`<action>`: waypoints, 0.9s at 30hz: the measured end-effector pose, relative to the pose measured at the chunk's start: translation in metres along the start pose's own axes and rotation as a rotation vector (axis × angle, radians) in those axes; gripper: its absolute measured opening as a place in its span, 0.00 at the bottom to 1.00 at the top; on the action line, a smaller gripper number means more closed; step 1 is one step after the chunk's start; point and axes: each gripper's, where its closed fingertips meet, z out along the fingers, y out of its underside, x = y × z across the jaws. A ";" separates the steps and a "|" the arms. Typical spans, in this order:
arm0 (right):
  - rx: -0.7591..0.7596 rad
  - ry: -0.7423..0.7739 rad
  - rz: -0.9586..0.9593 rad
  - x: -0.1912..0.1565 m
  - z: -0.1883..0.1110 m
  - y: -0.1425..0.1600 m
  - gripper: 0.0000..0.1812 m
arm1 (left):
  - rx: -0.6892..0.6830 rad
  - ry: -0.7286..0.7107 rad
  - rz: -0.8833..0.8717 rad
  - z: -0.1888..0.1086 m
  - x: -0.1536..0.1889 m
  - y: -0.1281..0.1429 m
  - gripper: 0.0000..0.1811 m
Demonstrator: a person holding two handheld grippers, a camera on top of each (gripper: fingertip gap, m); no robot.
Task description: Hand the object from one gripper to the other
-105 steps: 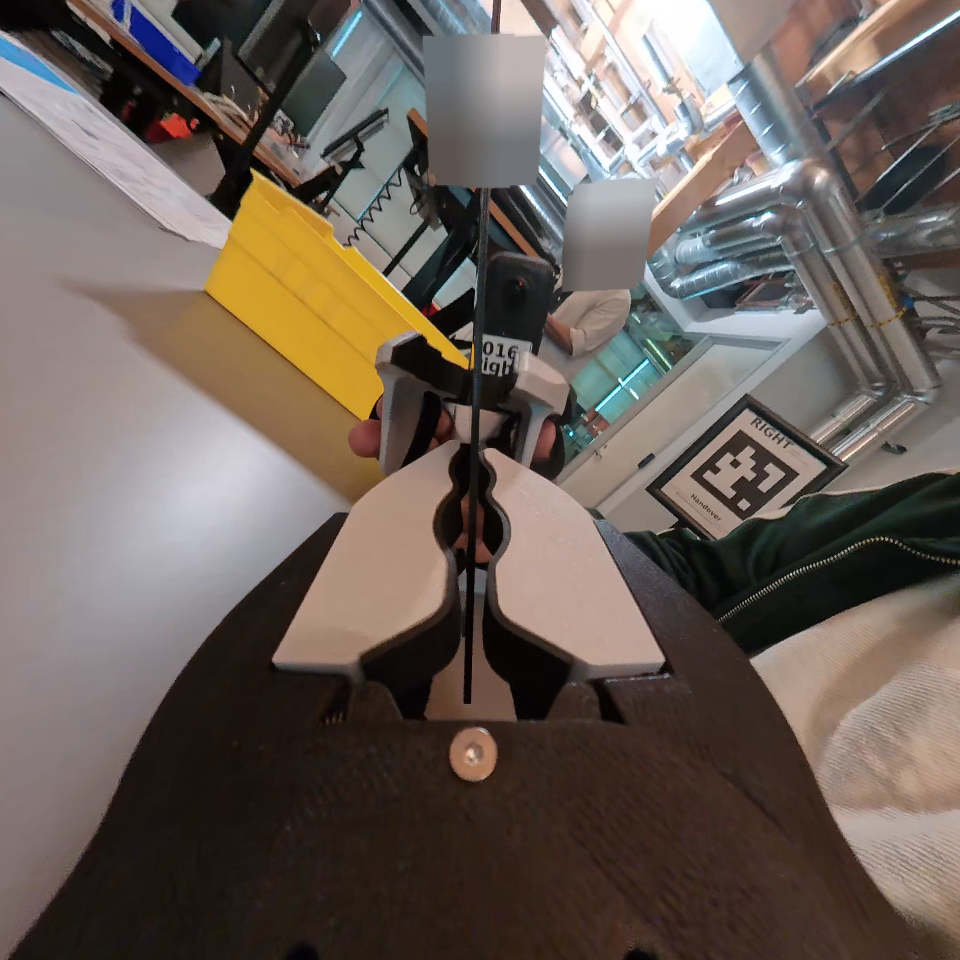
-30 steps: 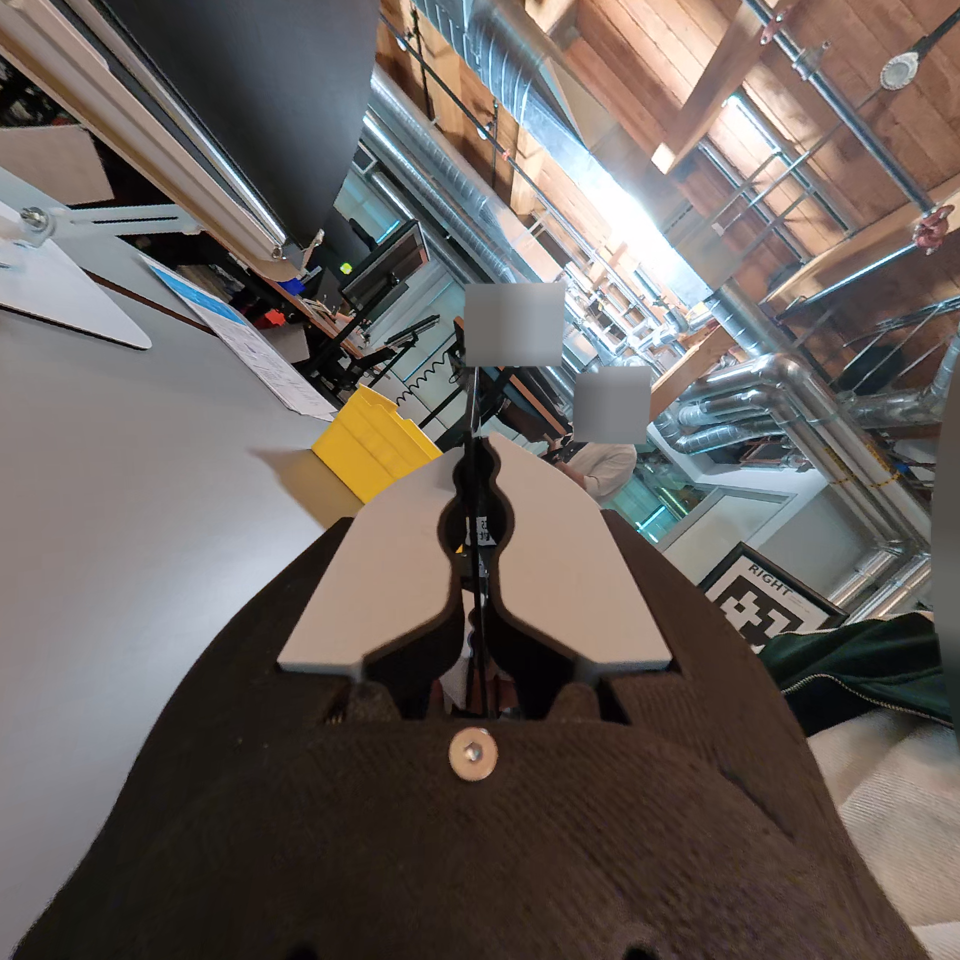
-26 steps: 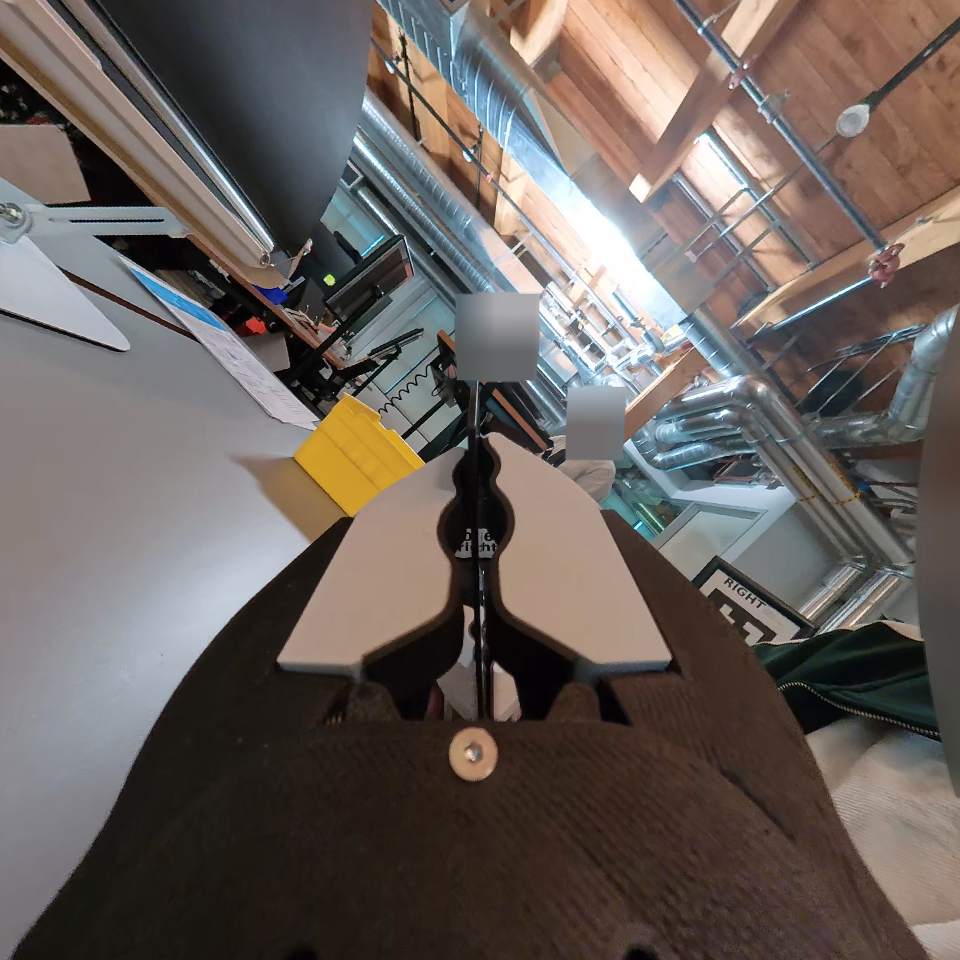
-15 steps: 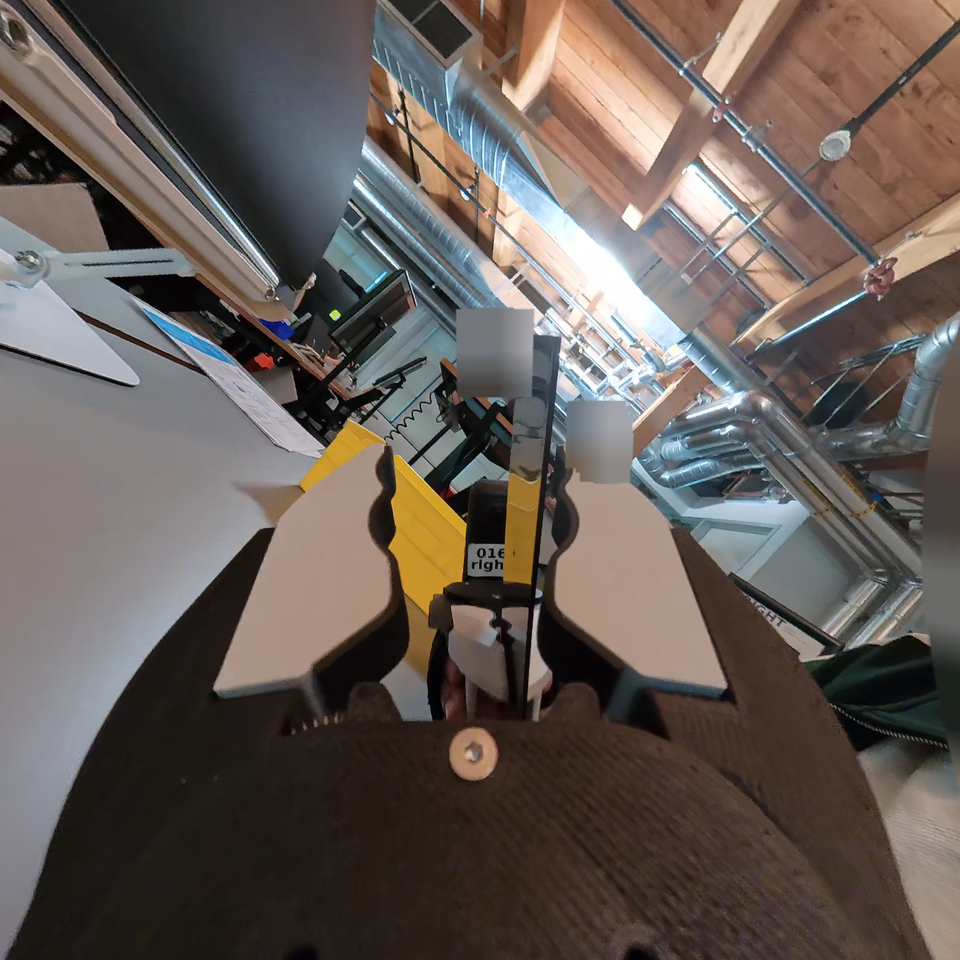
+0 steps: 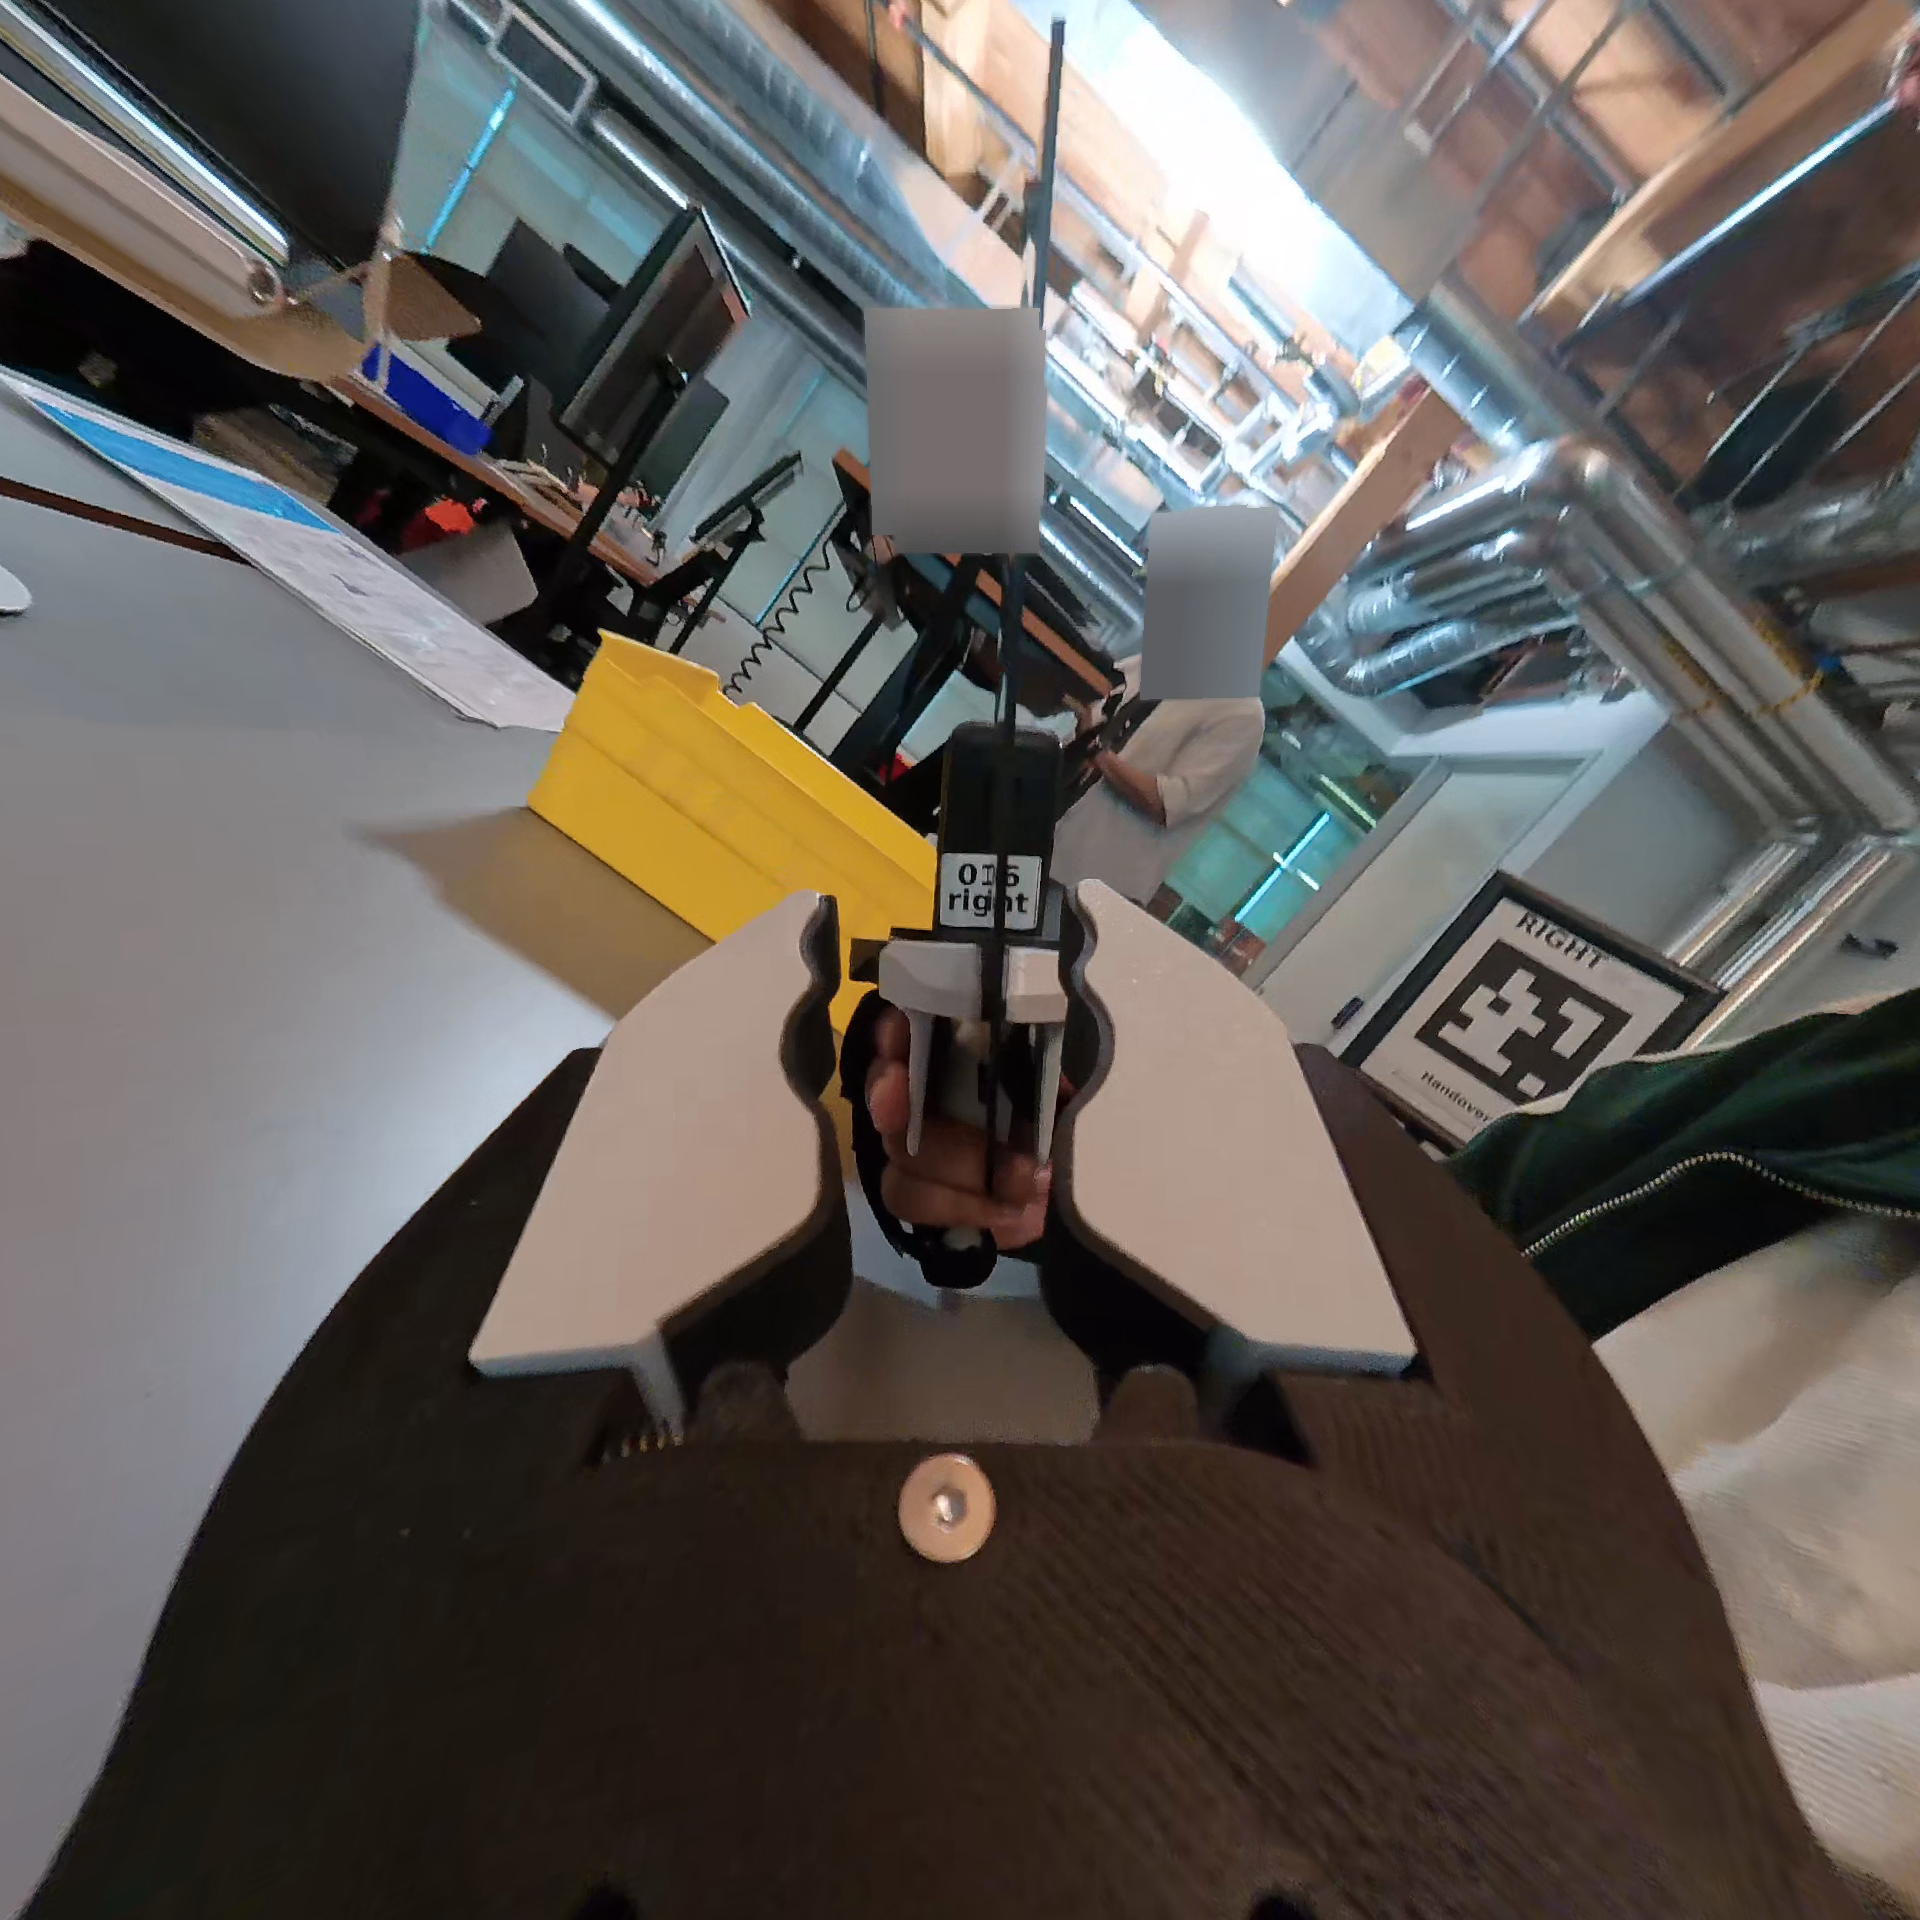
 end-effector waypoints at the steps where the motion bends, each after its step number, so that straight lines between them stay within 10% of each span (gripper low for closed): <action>1: 0.008 -0.003 0.004 0.000 0.000 -0.001 0.01 | -0.012 0.002 0.007 0.002 0.001 0.003 0.23; 22: -0.062 0.007 0.007 0.002 0.012 0.018 0.01 | -0.082 -0.005 0.080 0.008 0.009 0.012 0.02; 27: -0.070 0.052 -0.017 0.011 0.007 0.014 0.18 | -0.092 -0.039 0.107 0.006 0.006 0.010 0.02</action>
